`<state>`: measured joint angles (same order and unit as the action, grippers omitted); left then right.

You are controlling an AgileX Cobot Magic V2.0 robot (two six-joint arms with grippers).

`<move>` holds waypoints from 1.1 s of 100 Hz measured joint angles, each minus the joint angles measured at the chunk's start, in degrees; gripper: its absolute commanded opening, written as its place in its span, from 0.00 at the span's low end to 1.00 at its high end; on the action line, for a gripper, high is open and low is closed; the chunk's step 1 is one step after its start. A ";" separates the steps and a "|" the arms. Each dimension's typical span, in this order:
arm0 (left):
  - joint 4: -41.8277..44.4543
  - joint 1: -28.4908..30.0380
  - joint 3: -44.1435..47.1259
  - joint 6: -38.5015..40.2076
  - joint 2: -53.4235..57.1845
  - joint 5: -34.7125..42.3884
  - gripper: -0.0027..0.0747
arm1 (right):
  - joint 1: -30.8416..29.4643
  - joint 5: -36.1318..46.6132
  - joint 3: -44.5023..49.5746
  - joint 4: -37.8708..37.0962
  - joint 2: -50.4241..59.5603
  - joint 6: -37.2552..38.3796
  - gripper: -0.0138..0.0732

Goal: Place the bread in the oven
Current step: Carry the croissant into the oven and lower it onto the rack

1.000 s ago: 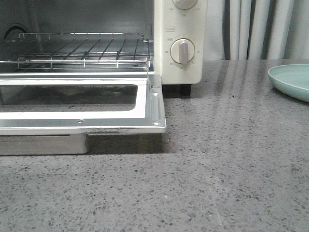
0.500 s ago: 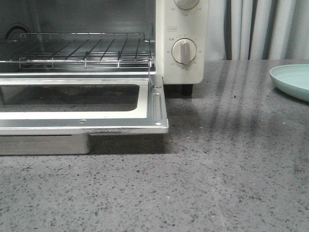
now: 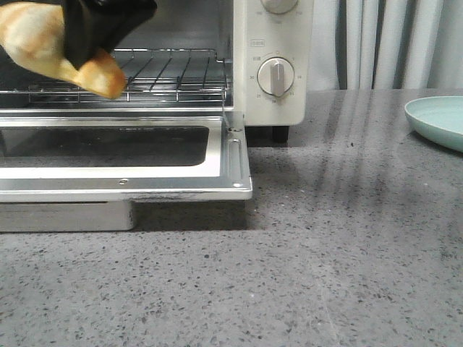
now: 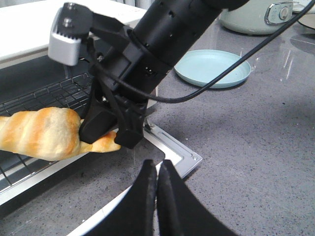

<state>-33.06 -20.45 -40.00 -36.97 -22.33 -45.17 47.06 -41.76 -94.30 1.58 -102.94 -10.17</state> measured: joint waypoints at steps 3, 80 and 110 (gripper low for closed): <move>0.09 0.00 0.00 0.00 0.00 -0.10 0.01 | 0.00 0.11 0.00 -1.16 -0.15 0.29 0.08; 0.13 0.00 0.00 0.00 0.00 -0.25 0.01 | -2.97 7.44 0.00 -12.07 -2.18 14.43 0.11; 0.13 0.00 0.00 0.00 0.00 -0.25 0.01 | -3.33 8.13 0.00 -12.07 -2.18 14.91 0.83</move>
<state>-32.93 -20.45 -40.00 -36.97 -22.33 -45.42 43.73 -33.63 -94.30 -10.50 -105.12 4.74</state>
